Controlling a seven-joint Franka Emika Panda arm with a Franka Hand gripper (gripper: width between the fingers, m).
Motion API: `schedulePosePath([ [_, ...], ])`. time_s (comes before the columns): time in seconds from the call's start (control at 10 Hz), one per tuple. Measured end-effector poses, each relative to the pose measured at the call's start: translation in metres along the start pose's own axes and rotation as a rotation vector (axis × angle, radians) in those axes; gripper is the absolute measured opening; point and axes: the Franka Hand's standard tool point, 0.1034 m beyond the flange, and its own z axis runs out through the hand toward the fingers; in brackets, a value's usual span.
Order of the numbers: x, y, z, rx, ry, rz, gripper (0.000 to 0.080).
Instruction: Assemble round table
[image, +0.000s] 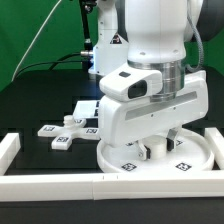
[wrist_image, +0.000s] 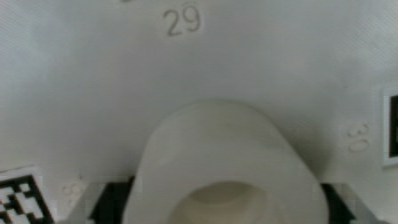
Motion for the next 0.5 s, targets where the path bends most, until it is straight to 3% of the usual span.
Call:
schedulePosePath([
  [0.1, 0.0, 0.0, 0.0, 0.0, 0.0, 0.0, 0.0403],
  [0.2, 0.0, 0.0, -0.001, 0.001, 0.0, 0.002, 0.0562],
  [0.3, -0.004, 0.001, -0.011, 0.009, -0.008, 0.015, 0.0622],
  [0.5, -0.023, -0.002, -0.044, 0.019, -0.021, 0.02, 0.0644],
])
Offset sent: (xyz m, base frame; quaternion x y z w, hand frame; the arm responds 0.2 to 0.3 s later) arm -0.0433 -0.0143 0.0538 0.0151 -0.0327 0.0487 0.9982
